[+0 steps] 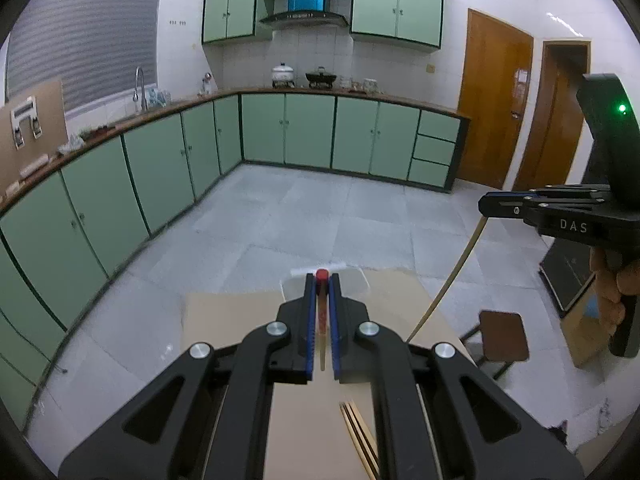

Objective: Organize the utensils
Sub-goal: 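Carry both held chopsticks up to the white holder, then lower both chopsticks into the holder cups and open both tools, then move both tools back to the remaining chopsticks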

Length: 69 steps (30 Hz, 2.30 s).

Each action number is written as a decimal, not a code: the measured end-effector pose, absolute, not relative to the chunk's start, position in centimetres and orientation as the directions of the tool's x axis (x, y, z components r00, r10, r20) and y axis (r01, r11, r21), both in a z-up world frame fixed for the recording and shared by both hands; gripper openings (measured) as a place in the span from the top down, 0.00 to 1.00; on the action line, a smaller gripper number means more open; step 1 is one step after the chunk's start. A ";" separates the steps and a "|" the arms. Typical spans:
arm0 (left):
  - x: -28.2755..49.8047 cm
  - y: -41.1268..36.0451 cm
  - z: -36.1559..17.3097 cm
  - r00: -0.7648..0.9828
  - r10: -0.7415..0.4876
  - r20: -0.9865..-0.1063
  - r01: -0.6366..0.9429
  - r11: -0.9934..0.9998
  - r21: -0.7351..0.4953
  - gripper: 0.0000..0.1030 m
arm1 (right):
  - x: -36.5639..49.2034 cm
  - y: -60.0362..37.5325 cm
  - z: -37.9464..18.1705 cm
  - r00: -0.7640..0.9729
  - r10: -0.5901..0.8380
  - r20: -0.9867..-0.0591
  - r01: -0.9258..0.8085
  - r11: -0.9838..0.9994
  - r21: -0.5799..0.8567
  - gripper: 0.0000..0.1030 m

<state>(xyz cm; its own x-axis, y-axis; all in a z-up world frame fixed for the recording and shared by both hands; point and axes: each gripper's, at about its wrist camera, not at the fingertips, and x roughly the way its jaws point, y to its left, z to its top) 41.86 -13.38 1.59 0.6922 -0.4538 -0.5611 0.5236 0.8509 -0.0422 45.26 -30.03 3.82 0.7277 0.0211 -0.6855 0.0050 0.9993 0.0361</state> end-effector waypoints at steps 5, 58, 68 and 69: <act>46.2 -14.9 2.8 0.727 -0.442 -0.526 0.486 0.872 -0.061 0.95 | 49.6 -30.2 4.3 0.749 -0.012 -0.663 0.027 1.000 0.013 0.93; 20.1 -0.8 -23.5 0.756 -0.299 -0.582 0.303 0.948 -0.093 0.14 | 21.2 -16.5 -32.0 0.703 0.055 -0.709 -0.111 0.993 -0.033 0.50; 20.2 -4.4 -26.7 0.683 -0.334 -0.650 0.404 0.914 -0.044 0.14 | 22.2 -20.1 -31.8 0.711 0.021 -0.703 -0.017 1.000 0.013 0.49; 20.2 -5.1 -27.2 0.674 -0.338 -0.657 0.420 0.907 -0.036 0.14 | 22.0 -20.4 -31.8 0.712 0.018 -0.702 -0.011 1.000 0.014 0.49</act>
<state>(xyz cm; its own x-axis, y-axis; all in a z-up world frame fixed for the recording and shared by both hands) 20.15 -5.08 -27.19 0.6741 -0.3382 -0.6566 0.4201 0.9068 -0.0358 22.03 -20.37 -31.83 0.7118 0.0179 -0.7021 -0.0113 0.9998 0.0140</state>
